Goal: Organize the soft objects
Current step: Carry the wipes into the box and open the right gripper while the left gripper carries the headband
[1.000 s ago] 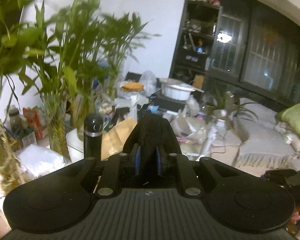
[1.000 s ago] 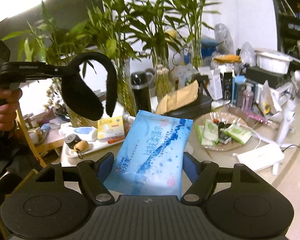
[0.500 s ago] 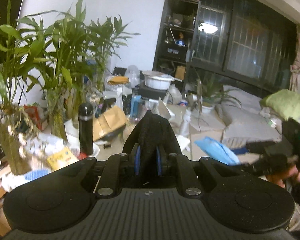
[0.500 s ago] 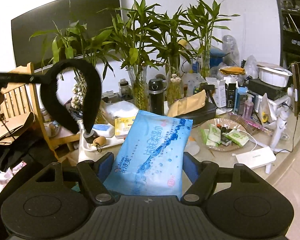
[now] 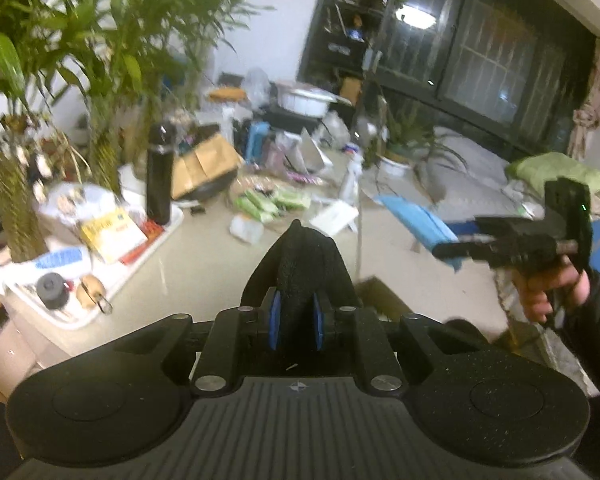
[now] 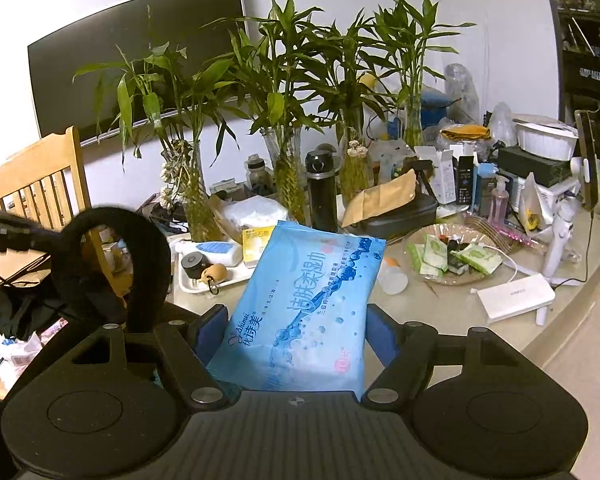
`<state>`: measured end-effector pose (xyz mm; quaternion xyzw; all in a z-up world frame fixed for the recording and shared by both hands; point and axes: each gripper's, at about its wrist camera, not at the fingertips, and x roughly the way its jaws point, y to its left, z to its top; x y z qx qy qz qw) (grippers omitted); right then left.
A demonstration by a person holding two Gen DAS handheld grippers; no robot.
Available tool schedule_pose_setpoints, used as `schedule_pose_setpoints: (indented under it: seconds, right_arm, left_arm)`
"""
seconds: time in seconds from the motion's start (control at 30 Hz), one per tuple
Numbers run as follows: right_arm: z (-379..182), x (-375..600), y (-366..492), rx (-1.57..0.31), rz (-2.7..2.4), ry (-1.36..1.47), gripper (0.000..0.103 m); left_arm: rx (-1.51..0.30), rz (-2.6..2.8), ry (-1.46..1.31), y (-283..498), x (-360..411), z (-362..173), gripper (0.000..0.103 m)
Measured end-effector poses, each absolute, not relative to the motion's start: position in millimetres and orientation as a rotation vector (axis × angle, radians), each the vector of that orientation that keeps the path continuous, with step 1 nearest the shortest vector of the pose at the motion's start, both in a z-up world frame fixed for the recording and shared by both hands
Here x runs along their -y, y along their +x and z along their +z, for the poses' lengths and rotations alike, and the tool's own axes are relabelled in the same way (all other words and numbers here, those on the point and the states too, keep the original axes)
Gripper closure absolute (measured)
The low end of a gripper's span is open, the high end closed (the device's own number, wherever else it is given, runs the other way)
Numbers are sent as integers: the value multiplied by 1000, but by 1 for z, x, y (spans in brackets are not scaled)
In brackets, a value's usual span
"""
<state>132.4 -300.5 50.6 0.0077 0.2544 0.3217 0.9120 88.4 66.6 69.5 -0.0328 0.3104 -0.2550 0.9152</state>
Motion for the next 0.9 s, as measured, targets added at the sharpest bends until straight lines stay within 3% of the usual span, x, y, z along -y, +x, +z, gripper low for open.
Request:
schedule_pose_setpoints:
  seconds: [0.13,0.27,0.53,0.6,0.9]
  right_arm:
    - [47,298,132,-535,673,21,27]
    - [44,294,133,-545,684,18,27]
    - [39,293,127,-557,687,19,28]
    - [38,295,126,-561,679,22,66]
    - [24,290,126,-623,711,75,72]
  left_arm:
    - [-667,-603,-45,86,-64,49,73]
    - [-659,-618,-75,85,-65,47,31]
    - [-531,-458,-209,89,-108,73,28]
    - [-520,-423,-211,90,-114,77,28]
    - [-537,-384,-162,89,-110,74,28]
